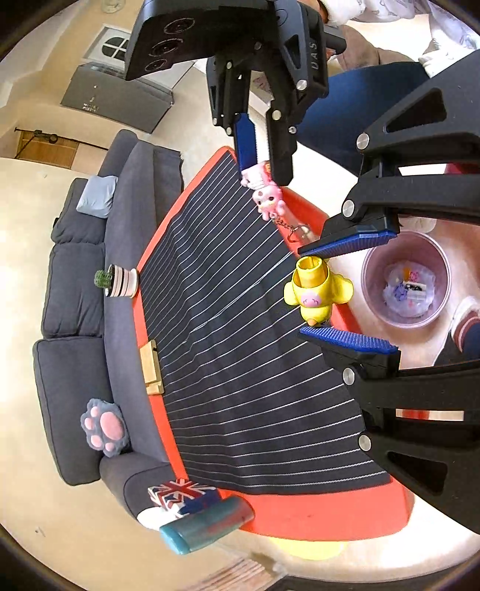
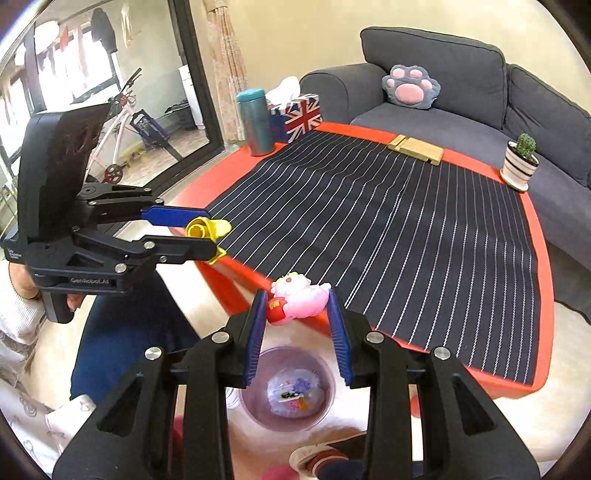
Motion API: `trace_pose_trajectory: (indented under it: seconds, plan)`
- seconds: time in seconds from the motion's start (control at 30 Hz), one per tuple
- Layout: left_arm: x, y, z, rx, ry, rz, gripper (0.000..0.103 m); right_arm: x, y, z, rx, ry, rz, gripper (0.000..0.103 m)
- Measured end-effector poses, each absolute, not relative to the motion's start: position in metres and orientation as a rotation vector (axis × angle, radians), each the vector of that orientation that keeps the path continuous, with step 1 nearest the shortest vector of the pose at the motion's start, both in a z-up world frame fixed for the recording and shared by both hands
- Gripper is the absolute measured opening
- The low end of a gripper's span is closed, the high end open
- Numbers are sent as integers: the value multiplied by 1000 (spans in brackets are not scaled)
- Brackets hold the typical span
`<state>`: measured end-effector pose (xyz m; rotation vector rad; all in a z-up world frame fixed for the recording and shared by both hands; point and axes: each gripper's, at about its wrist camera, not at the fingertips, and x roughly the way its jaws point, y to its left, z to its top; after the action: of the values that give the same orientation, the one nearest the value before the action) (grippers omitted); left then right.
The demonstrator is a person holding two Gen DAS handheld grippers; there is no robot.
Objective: Collect trash
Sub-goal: 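Carry the pig and yellow toy over the trash bin with both grippers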
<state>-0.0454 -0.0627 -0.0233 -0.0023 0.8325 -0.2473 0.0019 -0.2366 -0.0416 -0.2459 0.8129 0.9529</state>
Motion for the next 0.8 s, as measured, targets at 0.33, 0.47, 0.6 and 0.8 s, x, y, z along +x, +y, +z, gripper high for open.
trace_pose_trajectory:
  seconds: [0.33,0.47,0.6,0.8]
  plan:
    - [-70,-64,-34,-28,834,-247,38,-29,-239,-66,-242,860,1001,33]
    - [-72,-60,-36,-35,837,-247,38,-34,-236,-74,-240,879,1026,35]
    - [-72,-59,-38,-35,840,-247,38,-35,-235,-75,-243,869,1015,60]
    - [-74,-58,-43,-40,851,-251,38,-31,-236,-74,-211,872,985,87]
